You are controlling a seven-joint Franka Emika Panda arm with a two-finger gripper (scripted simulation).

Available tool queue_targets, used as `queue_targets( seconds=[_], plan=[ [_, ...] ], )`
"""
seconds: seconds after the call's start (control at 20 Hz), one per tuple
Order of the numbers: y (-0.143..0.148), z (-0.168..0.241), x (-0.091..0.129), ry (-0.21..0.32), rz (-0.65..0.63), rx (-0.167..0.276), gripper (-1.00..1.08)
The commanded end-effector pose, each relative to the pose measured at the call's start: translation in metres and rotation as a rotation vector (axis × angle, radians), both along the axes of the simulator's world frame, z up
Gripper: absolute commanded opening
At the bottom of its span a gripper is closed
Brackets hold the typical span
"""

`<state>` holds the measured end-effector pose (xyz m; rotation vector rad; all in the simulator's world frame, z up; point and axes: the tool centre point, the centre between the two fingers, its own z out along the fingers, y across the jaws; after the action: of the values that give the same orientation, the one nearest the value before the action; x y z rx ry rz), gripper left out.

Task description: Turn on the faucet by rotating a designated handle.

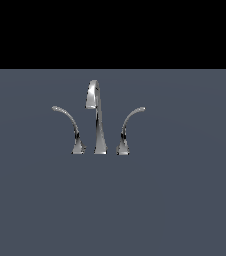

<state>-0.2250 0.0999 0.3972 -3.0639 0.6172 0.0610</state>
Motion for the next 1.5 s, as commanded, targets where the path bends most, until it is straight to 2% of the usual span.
queue_targets(
  seconds=[0.0, 0.75, 1.45],
  plan=[
    [0.010, -0.010, 0.008, -0.001, -0.055, -0.001, -1.00],
    [0.060, -0.070, 0.065, -0.004, -0.368, -0.005, -1.00],
    [0.085, -0.120, 0.124, -0.007, -0.632, -0.010, -1.00]
  ],
)
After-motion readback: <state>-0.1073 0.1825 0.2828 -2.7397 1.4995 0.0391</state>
